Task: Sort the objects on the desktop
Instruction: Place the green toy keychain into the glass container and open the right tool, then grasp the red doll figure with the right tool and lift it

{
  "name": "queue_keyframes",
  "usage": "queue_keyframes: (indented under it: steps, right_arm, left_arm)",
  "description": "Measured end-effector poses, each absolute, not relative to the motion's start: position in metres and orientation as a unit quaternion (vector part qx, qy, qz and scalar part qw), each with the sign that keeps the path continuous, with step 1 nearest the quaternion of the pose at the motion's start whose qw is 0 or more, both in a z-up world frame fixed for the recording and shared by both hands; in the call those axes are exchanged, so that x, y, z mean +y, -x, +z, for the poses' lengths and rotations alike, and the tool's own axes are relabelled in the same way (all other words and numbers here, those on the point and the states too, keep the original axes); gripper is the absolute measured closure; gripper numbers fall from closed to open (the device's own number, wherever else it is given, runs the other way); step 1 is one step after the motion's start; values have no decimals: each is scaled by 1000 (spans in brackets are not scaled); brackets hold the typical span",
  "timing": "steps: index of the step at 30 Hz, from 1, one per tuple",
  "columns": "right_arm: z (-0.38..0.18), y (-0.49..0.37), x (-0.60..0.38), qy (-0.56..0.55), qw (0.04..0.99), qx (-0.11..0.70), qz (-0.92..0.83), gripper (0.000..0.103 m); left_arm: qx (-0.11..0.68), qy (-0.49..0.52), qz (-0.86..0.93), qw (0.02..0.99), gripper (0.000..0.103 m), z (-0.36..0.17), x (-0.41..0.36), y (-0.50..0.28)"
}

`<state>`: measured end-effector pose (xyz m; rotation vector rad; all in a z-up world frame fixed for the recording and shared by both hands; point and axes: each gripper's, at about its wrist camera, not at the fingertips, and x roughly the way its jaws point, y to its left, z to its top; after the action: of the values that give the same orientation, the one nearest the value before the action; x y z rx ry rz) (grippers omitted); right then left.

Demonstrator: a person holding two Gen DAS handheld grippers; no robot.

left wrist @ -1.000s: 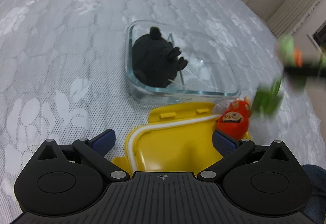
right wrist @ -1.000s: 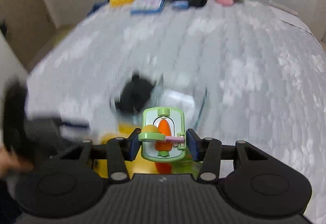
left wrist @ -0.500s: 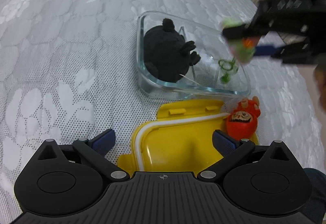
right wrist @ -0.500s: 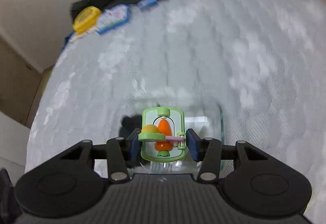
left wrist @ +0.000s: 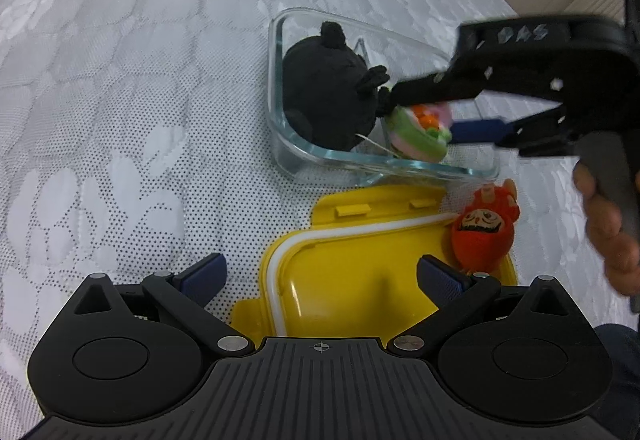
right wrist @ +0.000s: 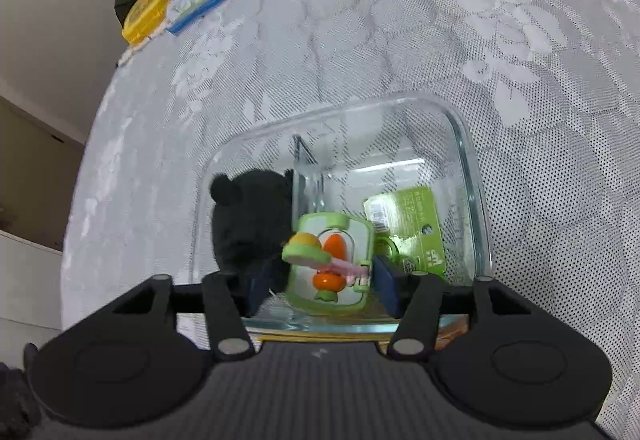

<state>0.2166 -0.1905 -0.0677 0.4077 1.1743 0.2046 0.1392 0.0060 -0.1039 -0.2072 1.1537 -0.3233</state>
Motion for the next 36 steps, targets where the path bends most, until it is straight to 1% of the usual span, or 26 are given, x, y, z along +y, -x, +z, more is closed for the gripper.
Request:
queue_keyframes:
  steps: [6, 10, 12, 13, 16, 19, 22, 24, 26, 30, 32, 36]
  right_arm:
    - [-48, -218, -207, -197, 819, 530, 98, 43]
    - [-33, -199, -220, -177, 838, 508, 93, 43]
    - [-35, -179, -229, -174, 849, 493, 75, 40]
    - [-36, -168, -233, -172, 855, 485, 65, 36]
    - [-41, -136, -246, -168, 871, 460, 36, 34]
    - [-50, -109, -258, -174, 880, 441, 11, 35]
    - [-66, -100, -265, -211, 876, 433, 16, 43]
    - [-75, -97, -269, -236, 874, 425, 26, 45]
    - [-79, -97, -268, -230, 880, 414, 37, 45]
    - [-93, -105, -268, -228, 876, 422, 55, 44]
    - [-99, -111, -272, -236, 868, 434, 48, 42]
    - [-113, -120, -285, -289, 837, 461, 63, 38]
  left_arm:
    - [545, 94, -151, 819, 0, -105, 6, -141]
    - [547, 96, -152, 818, 0, -106, 8, -142]
    - [547, 97, -154, 817, 0, -107, 8, -143]
    - [546, 97, -155, 818, 0, -106, 7, -143]
    - [539, 102, -160, 821, 0, -106, 8, -143]
    - [524, 117, -163, 828, 0, -104, 8, -143]
    - [498, 126, -171, 841, 0, -96, 6, -137]
    - [484, 126, -179, 848, 0, -90, 2, -132]
    - [478, 122, -177, 852, 0, -82, -3, -125]
    - [465, 94, -183, 861, 0, -68, -15, -108]
    - [455, 75, -182, 868, 0, -64, -22, -102]
    - [478, 66, -140, 865, 0, -65, -33, -104]
